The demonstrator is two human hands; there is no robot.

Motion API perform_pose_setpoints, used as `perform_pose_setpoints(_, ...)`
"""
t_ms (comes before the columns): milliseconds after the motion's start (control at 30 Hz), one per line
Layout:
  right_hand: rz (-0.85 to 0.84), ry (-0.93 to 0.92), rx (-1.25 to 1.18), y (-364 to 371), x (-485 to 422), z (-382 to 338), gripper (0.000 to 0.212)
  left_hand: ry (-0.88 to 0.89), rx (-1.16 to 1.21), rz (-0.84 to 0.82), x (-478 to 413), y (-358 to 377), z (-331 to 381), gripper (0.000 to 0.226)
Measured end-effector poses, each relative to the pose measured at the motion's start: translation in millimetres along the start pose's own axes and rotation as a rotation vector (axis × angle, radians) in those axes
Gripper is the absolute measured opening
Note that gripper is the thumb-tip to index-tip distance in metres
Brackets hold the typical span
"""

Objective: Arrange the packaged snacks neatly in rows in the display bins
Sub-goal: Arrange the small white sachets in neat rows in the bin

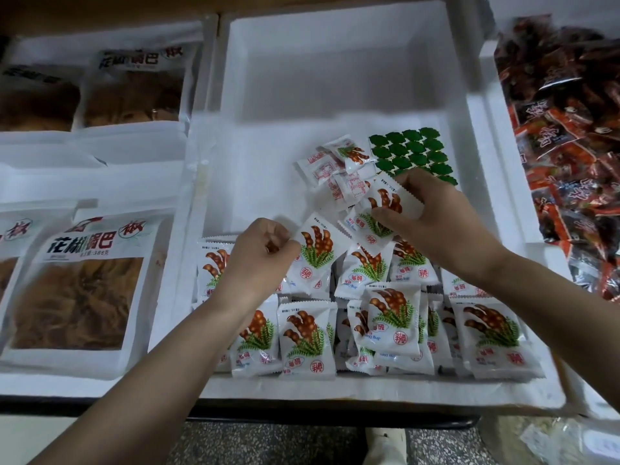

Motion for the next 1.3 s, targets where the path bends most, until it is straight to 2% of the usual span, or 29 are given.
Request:
perform_pose_setpoints(200,0.05,-0.078,0.158,-8,4,4,0.019,0.076,-0.137,-0.002,4,7,3,0.01)
perform_pose_setpoints(333,0.068,-0.094,0.195,-21,5,11,0.017,0.197,-0.367,-0.056,7,8,18,0.014)
perform_pose_setpoints(400,0.103,-0.106,0.225,-31,3,15,0.017,0.29,-0.562,-0.105,9,11,25,0.014)
perform_pose_setpoints(500,0.153,-0.141,0.314,-41,-2,18,0.019,0.32,-0.79,-0.094,13,11,23,0.029)
perform_pose_setpoints(533,0.13,-0.146,0.323,-39,-5,21,0.018,0.342,-0.788,-0.06,14,11,26,0.035)
perform_pose_setpoints(600,0.008,-0.134,0.331,-28,-12,29,0.015,0.493,-0.749,0.018,18,13,49,0.038)
perform_pose_setpoints(633,-0.07,-0.117,0.347,-18,-15,36,0.014,0.573,-0.742,-0.012,20,22,60,0.038)
perform_pose_setpoints(700,-0.187,-0.101,0.405,-1,-20,47,0.013,0.687,-0.766,-0.219,20,54,73,0.042)
perform_pose_setpoints(767,-0.213,-0.113,0.451,9,-24,53,0.014,0.742,-0.833,-0.426,18,86,70,0.049)
perform_pose_setpoints(833,-0.212,-0.156,0.493,17,-24,54,0.017,0.767,-0.953,-0.526,14,107,60,0.048)
perform_pose_setpoints(967,-0.283,-0.164,0.545,32,-19,55,0.012,0.762,-1.084,-0.436,4,104,50,0.033)
perform_pose_setpoints(1033,-0.291,-0.151,0.597,35,-17,57,0.016,0.811,-1.097,-0.343,4,98,50,0.026)
perform_pose_setpoints(1100,-0.227,-0.164,0.646,32,-16,56,0.016,0.852,-1.047,-0.29,5,95,47,0.019)
perform_pose_setpoints(1200,-0.097,-0.161,0.662,24,-14,59,0.008,0.879,-0.999,-0.286,8,95,49,0.019)
perform_pose_setpoints(1300,-0.039,-0.098,0.604,20,-16,69,0.007,0.883,-0.986,-0.324,8,100,51,0.023)
Point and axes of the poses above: each hand's wrist, its own x-axis away from the middle knuckle, its own y-axis out of the palm, z = x × y, the point moved 10 cm from there along -x, towards the middle knuckle, and after that the axes turned 12 degrees about y, right-handed, at the moved point
